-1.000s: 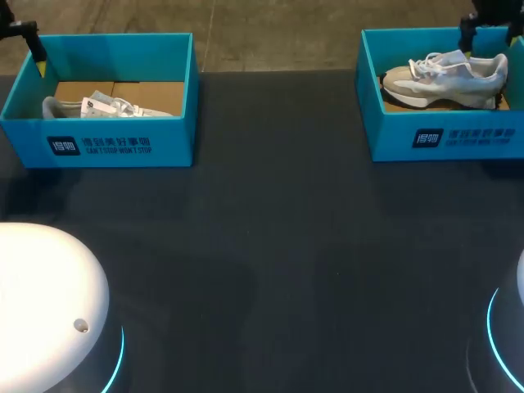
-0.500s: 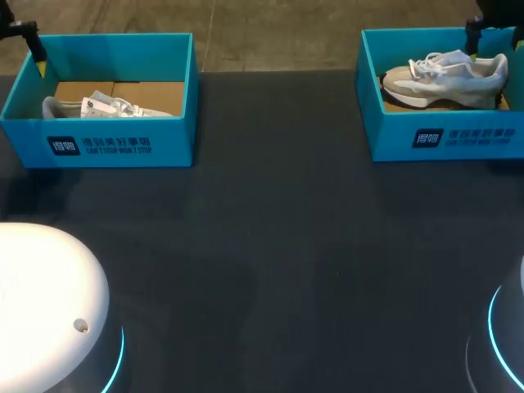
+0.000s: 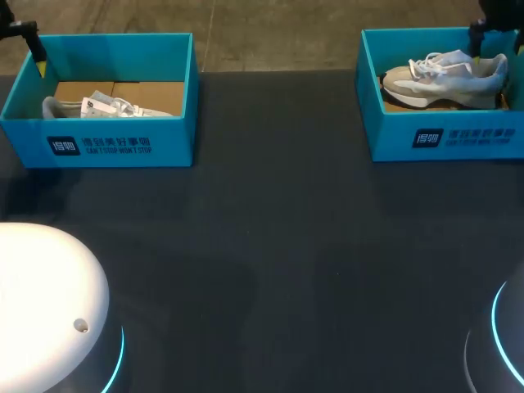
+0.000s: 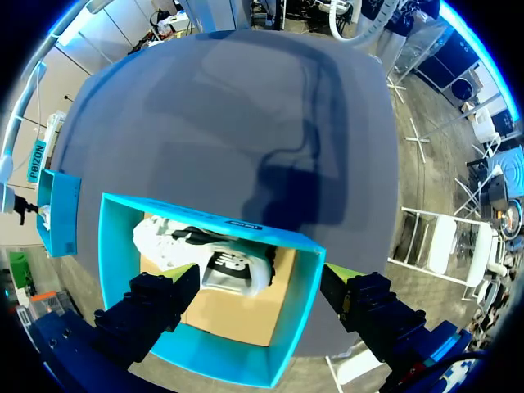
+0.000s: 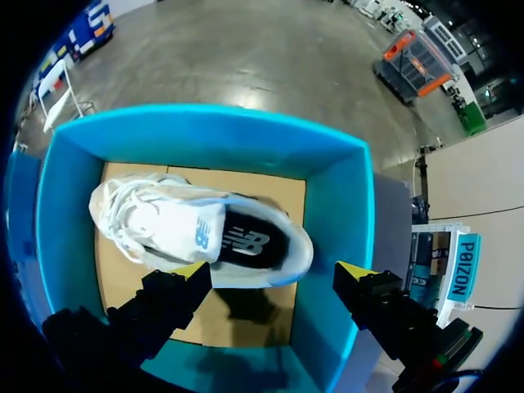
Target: Take the shoe out of the shoebox, open the shoe tongue, remove and reinsert the insole, then place the shoe into the shoebox
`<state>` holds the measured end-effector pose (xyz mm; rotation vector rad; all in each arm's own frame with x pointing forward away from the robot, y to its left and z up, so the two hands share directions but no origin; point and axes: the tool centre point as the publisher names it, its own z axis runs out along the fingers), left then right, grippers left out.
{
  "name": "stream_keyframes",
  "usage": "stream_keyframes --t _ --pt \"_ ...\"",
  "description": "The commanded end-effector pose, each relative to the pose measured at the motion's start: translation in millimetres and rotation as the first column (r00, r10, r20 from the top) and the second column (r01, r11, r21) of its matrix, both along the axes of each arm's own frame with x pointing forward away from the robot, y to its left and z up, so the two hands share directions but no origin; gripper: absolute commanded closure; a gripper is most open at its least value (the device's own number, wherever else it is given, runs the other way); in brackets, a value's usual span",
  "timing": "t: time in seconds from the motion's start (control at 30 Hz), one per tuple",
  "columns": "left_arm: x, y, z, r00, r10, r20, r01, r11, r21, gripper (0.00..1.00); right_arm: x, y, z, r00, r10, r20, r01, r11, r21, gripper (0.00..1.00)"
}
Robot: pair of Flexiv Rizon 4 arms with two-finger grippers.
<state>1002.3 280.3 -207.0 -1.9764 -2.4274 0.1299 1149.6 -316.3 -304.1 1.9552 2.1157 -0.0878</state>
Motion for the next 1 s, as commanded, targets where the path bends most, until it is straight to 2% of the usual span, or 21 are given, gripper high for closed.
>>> stream_keyframes --t 0.03,0.13,0.17,0.23,0.27,0.33,0.43,0.47,0.57,0.63,0.7,0.77,0.83,1.0 --pt "-1.2 0.0 0.5 1.0 0.0 0.002 0.0 1.0 0.003 0.0 9.3 -3.4 -7.5 1.0 -0.009 -0.029 0.01 1.0 0.002 0.11" --pt "-1.2 0.0 0.5 1.0 0.0 0.002 0.0 1.0 0.003 0.0 9.7 -6.1 -12.0 0.999 -0.016 -0.038 0.016 1.0 0.0 0.08" --pt "-1.2 0.0 0.5 1.0 0.0 0.002 0.0 1.0 0.003 0.0 10.0 -7.1 -13.5 0.999 -0.018 -0.044 0.018 1.0 0.004 0.14" --pt "-1.2 0.0 0.5 1.0 0.0 0.002 0.0 1.0 0.003 0.0 10.7 -8.8 -16.6 0.998 -0.022 -0.051 0.022 1.0 0.002 0.33" --pt "-1.2 0.0 0.5 1.0 0.0 0.002 0.0 1.0 0.003 0.0 10.8 -9.8 -17.7 0.998 -0.024 -0.055 0.024 1.0 0.006 0.35" --pt "-1.2 0.0 0.5 1.0 0.0 0.002 0.0 1.0 0.003 0.0 11.2 -11.7 -19.7 0.998 -0.026 -0.058 0.026 1.0 0.002 0.33" --pt "-1.2 0.0 0.5 1.0 0.0 0.002 0.0 1.0 0.003 0.0 12.4 -15.1 -23.1 0.997 -0.032 -0.067 0.032 0.999 0.004 0.43" --pt "-1.2 0.0 0.5 1.0 0.0 0.002 0.0 1.0 0.003 0.0 12.6 -16.3 -23.7 0.997 -0.033 -0.068 0.034 0.999 0.004 0.44" --pt "-1.2 0.0 0.5 1.0 0.0 0.002 0.0 1.0 0.003 0.0 13.4 -19.0 -26.1 0.997 -0.042 -0.071 0.042 0.999 -0.002 0.31" --pt "-1.2 0.0 0.5 1.0 0.0 0.002 0.0 1.0 0.003 0.0 14.4 -20.4 -28.5 0.996 -0.045 -0.077 0.045 0.999 -0.002 0.38" --pt "-1.2 0.0 0.5 1.0 0.0 0.002 0.0 1.0 0.003 0.0 15.4 -21.6 -30.6 0.996 -0.046 -0.08 0.046 0.999 -0.001 0.43" --pt "-1.2 0.0 0.5 1.0 0.0 0.002 0.0 1.0 0.003 0.0 16.8 -23.3 -33.4 0.995 -0.049 -0.089 0.05 0.999 0.004 0.44" --pt "-1.2 0.0 0.5 1.0 0.0 0.002 0.0 1.0 0.003 0.0 17.6 -24.4 -36.2 0.994 -0.052 -0.096 0.053 0.999 0.002 0.5" --pt "-1.2 0.0 0.5 1.0 0.0 0.002 0.0 1.0 0.003 0.0 19.0 -26.2 -43.6 0.992 -0.056 -0.115 0.057 0.998 0.007 0.53"
